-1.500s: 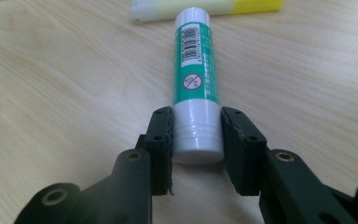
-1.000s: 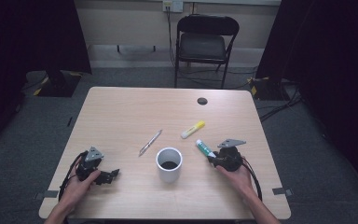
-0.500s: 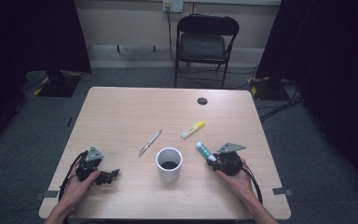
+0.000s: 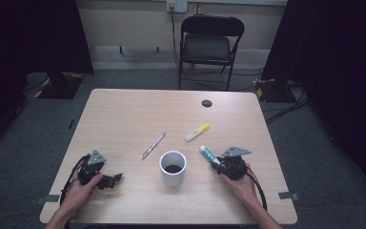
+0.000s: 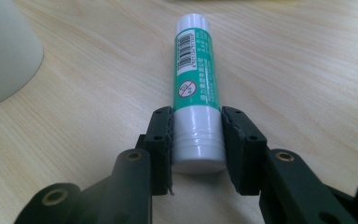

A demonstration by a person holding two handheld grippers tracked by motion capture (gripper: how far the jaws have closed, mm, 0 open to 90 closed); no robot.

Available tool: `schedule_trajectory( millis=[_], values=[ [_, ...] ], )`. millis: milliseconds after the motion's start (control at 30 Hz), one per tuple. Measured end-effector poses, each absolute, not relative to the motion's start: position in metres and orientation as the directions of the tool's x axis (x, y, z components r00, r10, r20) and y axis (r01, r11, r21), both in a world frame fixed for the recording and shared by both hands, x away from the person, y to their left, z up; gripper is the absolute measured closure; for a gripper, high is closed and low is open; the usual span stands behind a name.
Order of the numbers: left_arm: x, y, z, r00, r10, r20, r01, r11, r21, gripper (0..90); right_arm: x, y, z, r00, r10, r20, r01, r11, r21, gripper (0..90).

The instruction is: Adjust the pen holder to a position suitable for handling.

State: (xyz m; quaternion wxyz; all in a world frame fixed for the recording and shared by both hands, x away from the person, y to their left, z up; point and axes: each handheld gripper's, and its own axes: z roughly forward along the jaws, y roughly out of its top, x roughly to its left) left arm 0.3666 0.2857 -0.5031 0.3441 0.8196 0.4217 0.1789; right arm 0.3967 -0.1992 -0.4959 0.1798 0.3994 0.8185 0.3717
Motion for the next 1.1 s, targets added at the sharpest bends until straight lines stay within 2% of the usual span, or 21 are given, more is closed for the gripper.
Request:
schedule_trajectory(
  millis=[200, 467, 1100],
  values=[
    [0.367, 0.286, -0.503, 0.58, 0.814, 0.003, 0.568, -0.407, 0.715, 0.3, 0.397, -0.197, -0.494, -0.625, 0.781, -0.001, 0.521, 0.418, 0.744, 65.4],
    [0.367, 0.286, -0.503, 0.58, 0.815, 0.002, 0.569, -0.407, 0.715, 0.3, 0.392, -0.207, -0.479, -0.625, 0.779, 0.055, 0.512, 0.356, 0.782, 65.4],
    [0.367, 0.286, -0.503, 0.58, 0.814, 0.003, 0.568, -0.407, 0.715, 0.3, 0.383, -0.212, -0.453, -0.65, 0.755, 0.084, 0.466, 0.308, 0.83, 65.4]
  ],
)
